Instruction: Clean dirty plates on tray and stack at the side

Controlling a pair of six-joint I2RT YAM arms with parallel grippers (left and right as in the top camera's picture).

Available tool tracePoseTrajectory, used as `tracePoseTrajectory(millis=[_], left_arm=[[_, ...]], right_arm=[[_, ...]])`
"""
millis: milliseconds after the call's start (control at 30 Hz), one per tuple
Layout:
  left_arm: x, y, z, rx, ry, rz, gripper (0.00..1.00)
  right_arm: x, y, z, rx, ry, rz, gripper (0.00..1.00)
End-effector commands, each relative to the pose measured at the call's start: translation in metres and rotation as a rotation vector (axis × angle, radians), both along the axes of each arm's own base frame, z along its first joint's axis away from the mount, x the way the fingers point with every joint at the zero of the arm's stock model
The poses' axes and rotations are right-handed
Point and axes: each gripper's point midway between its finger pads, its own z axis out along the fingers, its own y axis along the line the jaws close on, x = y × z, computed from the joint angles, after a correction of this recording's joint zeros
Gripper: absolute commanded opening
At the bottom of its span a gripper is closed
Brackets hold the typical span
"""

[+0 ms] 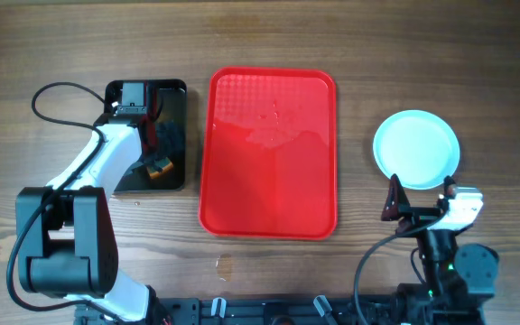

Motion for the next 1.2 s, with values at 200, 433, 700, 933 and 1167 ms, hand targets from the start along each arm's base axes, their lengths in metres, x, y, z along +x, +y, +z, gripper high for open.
tracePoseTrajectory(millis=[200, 433, 700, 933, 1167], left_arm=[[0.0, 0.0, 0.0, -0.001, 0.0, -0.001, 1.0], [0.0, 0.0, 0.0, -0.001, 0.0, -0.001, 1.0], [0.0, 0.0, 0.0, -0.001, 0.0, -0.001, 1.0], [0.0, 0.0, 0.003, 0.0, -0.005, 0.0, 1.0], [0.003, -0.021, 0.053, -0.007, -0.154, -0.063, 1.0]], right_arm=[[0.026, 0.006, -0.013, 0.087, -0.209, 0.03, 1.0], [0.027, 0.004, -0.023, 0.086, -0.166, 0.021, 1.0], [0.027, 0.004, -0.024, 0.086, -0.165, 0.021, 1.0], [0.027, 0.004, -0.024, 0.086, -0.165, 0.021, 1.0], [0.027, 0.004, -0.024, 0.086, -0.164, 0.021, 1.0]])
